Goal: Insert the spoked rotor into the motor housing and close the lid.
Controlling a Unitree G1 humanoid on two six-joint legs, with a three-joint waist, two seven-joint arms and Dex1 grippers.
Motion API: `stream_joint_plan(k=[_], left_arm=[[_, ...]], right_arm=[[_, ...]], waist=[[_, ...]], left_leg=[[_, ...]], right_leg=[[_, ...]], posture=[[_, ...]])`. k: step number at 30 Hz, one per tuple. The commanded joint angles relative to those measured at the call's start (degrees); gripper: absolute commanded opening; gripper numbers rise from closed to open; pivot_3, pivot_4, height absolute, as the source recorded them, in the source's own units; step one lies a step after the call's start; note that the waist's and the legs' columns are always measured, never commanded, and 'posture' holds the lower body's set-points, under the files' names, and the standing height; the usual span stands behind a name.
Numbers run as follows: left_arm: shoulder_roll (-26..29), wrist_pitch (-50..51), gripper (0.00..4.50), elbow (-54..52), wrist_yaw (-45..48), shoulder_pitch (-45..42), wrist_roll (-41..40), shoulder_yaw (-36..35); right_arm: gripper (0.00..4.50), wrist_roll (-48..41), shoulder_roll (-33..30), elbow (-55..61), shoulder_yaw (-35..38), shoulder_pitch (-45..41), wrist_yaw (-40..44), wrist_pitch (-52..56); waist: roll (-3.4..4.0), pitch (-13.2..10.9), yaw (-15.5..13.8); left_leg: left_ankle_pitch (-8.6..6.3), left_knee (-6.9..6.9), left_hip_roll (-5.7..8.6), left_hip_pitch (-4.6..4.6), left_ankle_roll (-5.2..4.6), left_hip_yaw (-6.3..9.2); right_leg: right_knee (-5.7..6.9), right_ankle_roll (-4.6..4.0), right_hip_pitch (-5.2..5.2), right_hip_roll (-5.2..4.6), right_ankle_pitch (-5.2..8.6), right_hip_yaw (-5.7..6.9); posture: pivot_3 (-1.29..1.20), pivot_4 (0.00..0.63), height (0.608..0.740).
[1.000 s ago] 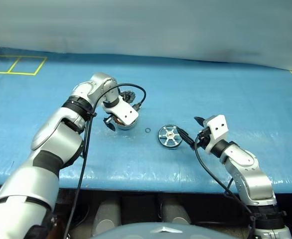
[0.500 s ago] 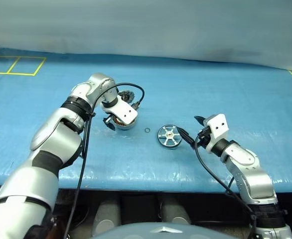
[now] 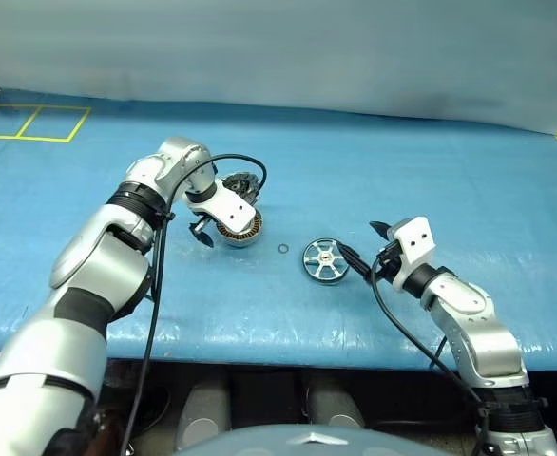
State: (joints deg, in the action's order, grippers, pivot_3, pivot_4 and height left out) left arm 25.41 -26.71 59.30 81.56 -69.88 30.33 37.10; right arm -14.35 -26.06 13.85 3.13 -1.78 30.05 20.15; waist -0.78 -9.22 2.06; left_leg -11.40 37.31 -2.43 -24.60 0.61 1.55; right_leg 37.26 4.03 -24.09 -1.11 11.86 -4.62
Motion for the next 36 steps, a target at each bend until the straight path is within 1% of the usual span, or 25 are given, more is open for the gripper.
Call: stream_joint_plan(k=[1,11,14,18,19,20,22,25,31,36], left_arm=[[-0.21,0.11,4.50,-0.63,-0.17,-0.08,-0.63,-1.01],[-1.76,0.22,4.50,1.06,-0.40,0.91,0.71,0.08],[-1.88,-0.12,3.91,1.76,1.35,1.48,1.21,0.72],[-2.65,0.42,2.59,1.77,-1.85,1.93,1.66,0.45],[-2.61,-0.05,2.59,1.92,-1.26,1.89,1.73,0.65],[-2.54,-0.37,2.35,2.10,-0.73,1.87,1.77,0.78],[-2.43,-0.60,2.03,2.14,0.13,1.90,1.81,0.96],[-2.77,-1.91,2.02,0.95,-2.28,2.39,1.49,0.48],[-3.01,-4.23,2.02,-5.64,3.35,5.15,-2.60,-0.33],[-1.42,-3.29,2.02,-12.72,7.30,7.91,-4.53,-0.36]], right_arm=[[4.48,-0.10,-0.38,1.14,0.70,-0.74,0.14,-0.46],[4.48,0.05,-0.45,2.75,1.56,0.33,-0.93,-0.51],[4.50,-0.06,-0.37,3.07,1.89,0.59,-1.35,-0.58],[4.50,-0.13,-0.47,3.24,1.90,0.69,-1.71,-0.67],[4.50,-0.15,-0.47,3.33,1.89,0.68,-1.77,-0.68],[4.50,-0.19,-0.46,3.40,1.86,0.65,-1.81,-0.69],[4.50,-0.25,-0.46,3.46,1.87,0.61,-1.83,-0.72],[4.50,-0.33,-0.57,3.49,2.07,0.71,-1.78,-0.78],[4.50,-0.35,-0.66,3.60,2.25,0.88,-1.96,-0.57],[4.50,-0.24,-0.42,3.74,2.16,1.12,-2.11,-0.59]], waist=[[0.00,0.00,0.02],[0.00,0.00,0.03],[0.00,0.00,0.04],[0.00,0.01,0.10],[0.01,0.01,0.08],[0.01,0.01,0.05],[0.02,0.01,0.05],[0.02,0.02,0.03],[0.03,0.02,-0.06],[0.03,0.03,-0.10]], left_leg=[[0.00,0.00,0.00,0.00,0.00,0.00],[0.00,0.00,0.00,0.00,0.00,0.00],[0.00,0.00,0.00,0.00,0.00,0.00],[0.00,0.00,0.00,0.04,0.00,0.00],[0.00,0.00,0.00,0.04,0.00,0.00],[0.00,0.00,0.00,0.05,0.00,0.00],[0.00,0.00,0.00,0.06,0.00,0.00],[0.00,0.00,0.00,0.08,0.00,0.00],[-0.01,0.00,0.02,0.08,-0.02,0.00],[-0.02,0.00,0.02,0.09,-0.04,0.01]], right_leg=[[0.00,0.00,-0.01,0.00,0.00,0.00],[0.00,0.00,0.00,0.00,0.00,0.00],[0.00,0.00,0.00,0.00,0.00,-0.01],[0.00,0.00,0.01,0.01,0.00,-0.01],[0.00,0.00,0.02,0.00,0.00,-0.01],[0.00,0.00,0.03,0.00,0.00,-0.01],[0.00,0.00,0.05,0.00,0.00,-0.01],[0.00,0.00,0.07,0.00,0.00,-0.01],[-0.04,0.00,0.10,-0.02,0.00,-0.01],[-0.07,0.00,0.14,-0.03,0.00,0.00]], posture=[[0.00,0.150,0.740],[0.00,0.150,0.740],[0.00,0.150,0.740],[0.00,0.150,0.740],[0.00,0.150,0.740],[0.00,0.150,0.740],[0.00,0.150,0.740],[0.00,0.150,0.740],[0.00,0.150,0.740],[0.00,0.150,0.740]])
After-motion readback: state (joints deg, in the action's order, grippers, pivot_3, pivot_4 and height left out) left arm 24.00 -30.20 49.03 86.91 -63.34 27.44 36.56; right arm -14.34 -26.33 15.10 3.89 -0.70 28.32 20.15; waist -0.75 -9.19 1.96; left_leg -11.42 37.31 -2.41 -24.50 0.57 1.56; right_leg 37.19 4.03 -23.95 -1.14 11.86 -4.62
